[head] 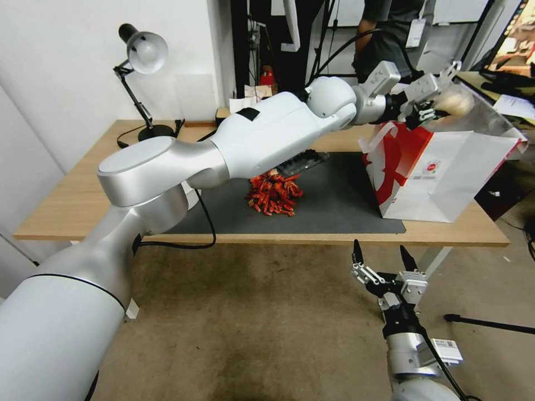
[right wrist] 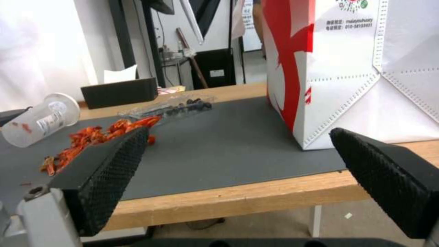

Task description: Pick up the trash from the table and place it into the takeout bag.

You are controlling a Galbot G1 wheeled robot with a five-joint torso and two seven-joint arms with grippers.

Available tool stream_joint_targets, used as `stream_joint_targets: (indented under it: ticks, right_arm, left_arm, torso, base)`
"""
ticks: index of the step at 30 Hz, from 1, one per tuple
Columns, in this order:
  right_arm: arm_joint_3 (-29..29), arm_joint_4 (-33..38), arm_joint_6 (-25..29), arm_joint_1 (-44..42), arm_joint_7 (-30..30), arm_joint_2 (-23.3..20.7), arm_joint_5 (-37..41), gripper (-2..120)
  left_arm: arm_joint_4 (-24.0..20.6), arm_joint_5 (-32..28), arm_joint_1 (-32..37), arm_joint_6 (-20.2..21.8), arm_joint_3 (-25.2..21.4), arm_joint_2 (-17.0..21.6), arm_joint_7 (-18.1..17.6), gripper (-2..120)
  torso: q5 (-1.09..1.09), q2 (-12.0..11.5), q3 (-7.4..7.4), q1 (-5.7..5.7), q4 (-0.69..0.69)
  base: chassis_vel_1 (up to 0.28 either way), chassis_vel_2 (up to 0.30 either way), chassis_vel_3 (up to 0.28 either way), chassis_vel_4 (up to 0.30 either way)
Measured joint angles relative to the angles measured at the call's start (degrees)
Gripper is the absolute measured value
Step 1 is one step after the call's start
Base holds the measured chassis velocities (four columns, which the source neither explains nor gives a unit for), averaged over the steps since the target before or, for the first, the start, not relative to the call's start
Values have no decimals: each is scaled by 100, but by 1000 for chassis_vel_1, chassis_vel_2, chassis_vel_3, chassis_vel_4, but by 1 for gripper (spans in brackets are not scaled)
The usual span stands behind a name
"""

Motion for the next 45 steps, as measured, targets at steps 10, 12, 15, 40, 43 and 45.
stream_joint_targets:
  ticks: [10, 12, 15, 40, 43, 45]
  right_arm:
    - [-4, -26, 7, 42, -3, -14, 35, 100]
    - [-5, -27, 7, 55, -3, -23, 41, 100]
    - [-19, -47, 7, 96, -3, -30, 57, 100]
    - [-99, -120, -27, 292, 3, -94, 204, 100]
    - [-115, -139, -51, 339, 12, -117, 230, 100]
    - [-119, -138, -59, 343, 17, -135, 235, 100]
  left_arm:
    - [11, -112, 43, 40, -15, 9, -175, 47]
    - [20, -126, 45, 40, -27, 11, -192, 56]
    - [34, -140, 44, 39, -42, 16, -203, 66]
    - [-2555, -396, 746, 343, -1240, 2155, -1854, 100]
    - [-3544, -269, 1528, 463, -1719, 3070, -2237, 100]
    - [-3917, -180, 1850, 474, -1880, 3364, -2498, 100]
  torso:
    - [0, 0, 0, 1, -1]
    - [0, 0, 0, 1, 0]
    - [0, 0, 0, 1, 0]
    - [-3, 0, 0, 1, 2]
    - [-7, 0, 0, 1, 4]
    - [-6, 0, 0, 1, 2]
  base:
    - [0, 0, 0, 0]
    - [0, 0, 0, 0]
    - [0, 0, 0, 0]
    - [0, 0, 0, 0]
    - [0, 0, 0, 0]
    - [0, 0, 0, 0]
